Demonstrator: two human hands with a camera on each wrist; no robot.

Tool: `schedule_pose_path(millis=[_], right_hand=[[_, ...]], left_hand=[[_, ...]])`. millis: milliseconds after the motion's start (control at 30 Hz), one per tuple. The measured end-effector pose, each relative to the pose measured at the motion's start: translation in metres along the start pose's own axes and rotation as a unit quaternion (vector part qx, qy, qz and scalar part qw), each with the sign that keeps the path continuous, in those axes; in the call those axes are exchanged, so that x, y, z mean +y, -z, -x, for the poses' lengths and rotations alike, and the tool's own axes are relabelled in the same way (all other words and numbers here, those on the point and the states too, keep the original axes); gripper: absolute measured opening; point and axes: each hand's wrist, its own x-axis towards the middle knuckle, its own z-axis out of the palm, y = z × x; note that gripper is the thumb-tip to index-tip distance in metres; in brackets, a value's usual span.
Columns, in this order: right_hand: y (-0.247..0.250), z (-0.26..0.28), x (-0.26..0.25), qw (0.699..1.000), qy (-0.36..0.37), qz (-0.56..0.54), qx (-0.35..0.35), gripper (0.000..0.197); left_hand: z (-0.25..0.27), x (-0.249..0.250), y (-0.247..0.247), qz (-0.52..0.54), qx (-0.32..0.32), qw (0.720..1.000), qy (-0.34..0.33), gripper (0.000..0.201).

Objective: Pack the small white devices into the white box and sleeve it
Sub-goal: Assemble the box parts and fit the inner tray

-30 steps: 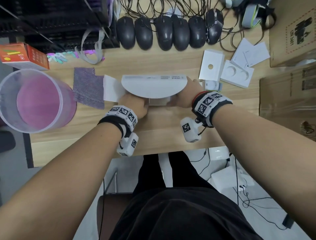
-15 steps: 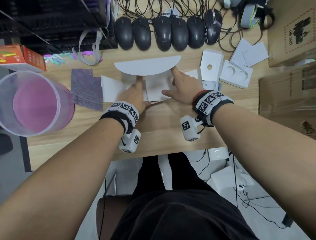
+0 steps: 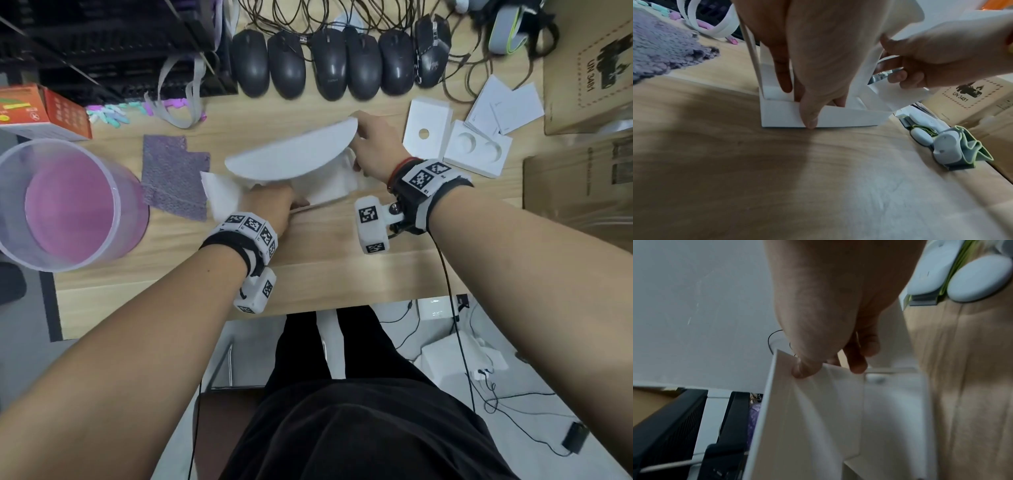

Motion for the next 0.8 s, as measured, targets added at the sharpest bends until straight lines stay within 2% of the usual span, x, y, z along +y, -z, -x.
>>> schedule_pose_path(millis=[67, 133, 200, 267, 333, 433, 533, 633, 700, 733, 800], right_hand=[[-0.001, -0.004, 0.005, 1.000, -0.029, 0.004, 0.010, 0.036], [-0.002, -0.007, 0.011, 0.995, -0.093, 0.018, 0.029, 0.041], [-0.004, -0.008, 0.018, 0.983, -0.167, 0.061, 0.036, 0.045], [-0.008, -0.007, 0.022, 0.976, -0.196, 0.080, 0.042, 0.052], [-0.009, -0.008, 0.023, 0.977, -0.182, 0.077, 0.076, 0.057], [-0.013, -0.010, 0.022, 0.982, -0.135, 0.077, 0.109, 0.048], [-0.016, -0.014, 0.023, 0.977, -0.124, 0.167, 0.047, 0.035], [-0.015, -0.018, 0.024, 0.968, -0.093, 0.232, -0.016, 0.035], [-0.009, -0.019, 0.019, 0.968, -0.061, 0.240, -0.031, 0.034], [-0.002, -0.018, 0.014, 0.973, -0.045, 0.224, -0.023, 0.033], [0.019, -0.017, 0.006, 0.985, -0.018, 0.167, 0.047, 0.026]], left_hand=[[0.003, 0.004, 0.004, -0.031, -0.013, 0.999, -0.013, 0.054], [0.006, 0.008, 0.004, -0.045, -0.016, 0.999, -0.012, 0.067], [0.008, 0.012, 0.002, -0.029, -0.002, 0.999, -0.012, 0.080], [0.008, 0.015, 0.000, -0.002, 0.023, 1.000, -0.008, 0.098], [0.007, 0.015, -0.001, -0.010, 0.055, 0.998, 0.001, 0.112], [0.006, 0.016, 0.000, -0.028, 0.062, 0.998, 0.015, 0.109], [0.003, 0.016, -0.001, -0.043, 0.051, 0.997, 0.024, 0.109], [-0.003, 0.014, -0.004, -0.036, 0.029, 0.999, 0.029, 0.110], [-0.006, 0.013, -0.003, -0.020, 0.019, 0.999, 0.036, 0.109], [-0.008, 0.013, -0.002, -0.015, 0.016, 0.999, 0.041, 0.110], [-0.012, 0.014, -0.001, -0.007, 0.011, 0.999, 0.047, 0.112]])
